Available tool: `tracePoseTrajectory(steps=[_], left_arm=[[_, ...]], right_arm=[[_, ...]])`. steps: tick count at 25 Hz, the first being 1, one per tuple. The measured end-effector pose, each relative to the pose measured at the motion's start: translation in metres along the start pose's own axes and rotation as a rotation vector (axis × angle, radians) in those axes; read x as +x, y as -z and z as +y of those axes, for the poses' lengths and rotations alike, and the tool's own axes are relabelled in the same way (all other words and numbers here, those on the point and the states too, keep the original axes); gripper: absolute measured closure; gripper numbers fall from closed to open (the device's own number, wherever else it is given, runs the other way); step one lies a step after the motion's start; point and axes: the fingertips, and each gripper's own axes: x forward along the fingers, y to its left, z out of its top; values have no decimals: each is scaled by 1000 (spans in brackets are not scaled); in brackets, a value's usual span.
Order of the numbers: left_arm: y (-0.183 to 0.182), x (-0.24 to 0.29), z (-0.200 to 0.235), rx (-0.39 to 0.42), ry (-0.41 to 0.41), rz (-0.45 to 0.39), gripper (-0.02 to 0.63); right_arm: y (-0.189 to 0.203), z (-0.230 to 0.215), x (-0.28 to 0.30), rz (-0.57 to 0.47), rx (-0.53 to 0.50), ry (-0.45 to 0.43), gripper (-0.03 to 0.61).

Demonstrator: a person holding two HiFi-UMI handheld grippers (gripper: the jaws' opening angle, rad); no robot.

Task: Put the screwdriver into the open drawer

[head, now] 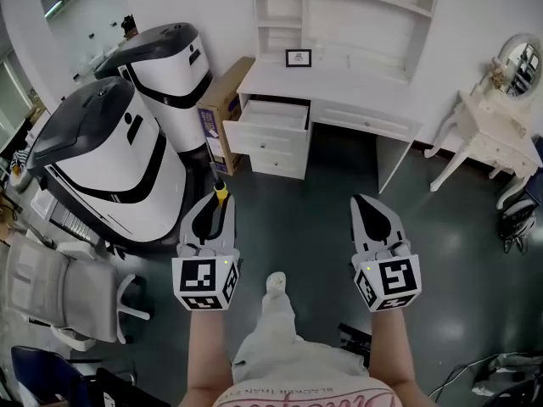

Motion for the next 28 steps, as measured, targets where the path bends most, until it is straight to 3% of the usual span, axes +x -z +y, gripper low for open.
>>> tracePoseTrajectory(steps=[15,28], left_arm=[[7,196,85,-53,53,-11,541],[25,298,128,-52,59,22,541]], right_arm=[[11,-59,190,48,-14,16,574],[33,-96,287,74,0,24,574]])
